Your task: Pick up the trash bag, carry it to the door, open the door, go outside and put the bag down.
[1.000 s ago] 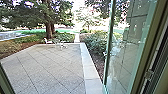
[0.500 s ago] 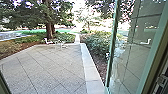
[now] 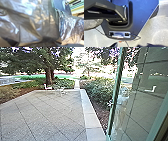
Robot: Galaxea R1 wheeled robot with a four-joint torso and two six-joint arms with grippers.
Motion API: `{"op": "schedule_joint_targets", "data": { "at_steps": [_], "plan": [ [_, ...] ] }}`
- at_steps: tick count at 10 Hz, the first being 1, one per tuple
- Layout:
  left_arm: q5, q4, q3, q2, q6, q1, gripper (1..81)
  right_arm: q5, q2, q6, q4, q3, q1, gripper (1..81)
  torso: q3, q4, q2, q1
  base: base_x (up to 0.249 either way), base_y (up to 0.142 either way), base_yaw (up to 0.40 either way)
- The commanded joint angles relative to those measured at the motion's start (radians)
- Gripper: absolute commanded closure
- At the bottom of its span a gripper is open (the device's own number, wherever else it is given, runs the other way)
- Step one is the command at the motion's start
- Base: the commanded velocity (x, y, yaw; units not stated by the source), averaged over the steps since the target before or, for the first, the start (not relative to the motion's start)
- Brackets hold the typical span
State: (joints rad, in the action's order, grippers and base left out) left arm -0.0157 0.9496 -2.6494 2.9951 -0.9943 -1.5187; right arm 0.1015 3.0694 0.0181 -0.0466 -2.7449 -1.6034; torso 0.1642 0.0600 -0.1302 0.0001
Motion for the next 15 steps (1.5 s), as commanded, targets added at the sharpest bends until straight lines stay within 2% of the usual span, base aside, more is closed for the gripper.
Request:
{"op": "schedule_joint_targets", "data": {
  "at_steps": [1,15],
  "plan": [
    [-0.079,0.006,0.005,-0.007,-0.004,0.051,81.1,0.061,0.015,-0.006,-0.002,0.008,0.045,1.0,0.0,0.0,0.0,0.0,0.079,0.0,0.0],
    [-0.079,0.008,0.005,-0.007,-0.003,0.05,81.1,0.06,0.014,-0.006,-0.002,0.008,0.045,1.0,0.0,0.0,0.001,0.0,0.079,0.0,0.0]
  ]
}}
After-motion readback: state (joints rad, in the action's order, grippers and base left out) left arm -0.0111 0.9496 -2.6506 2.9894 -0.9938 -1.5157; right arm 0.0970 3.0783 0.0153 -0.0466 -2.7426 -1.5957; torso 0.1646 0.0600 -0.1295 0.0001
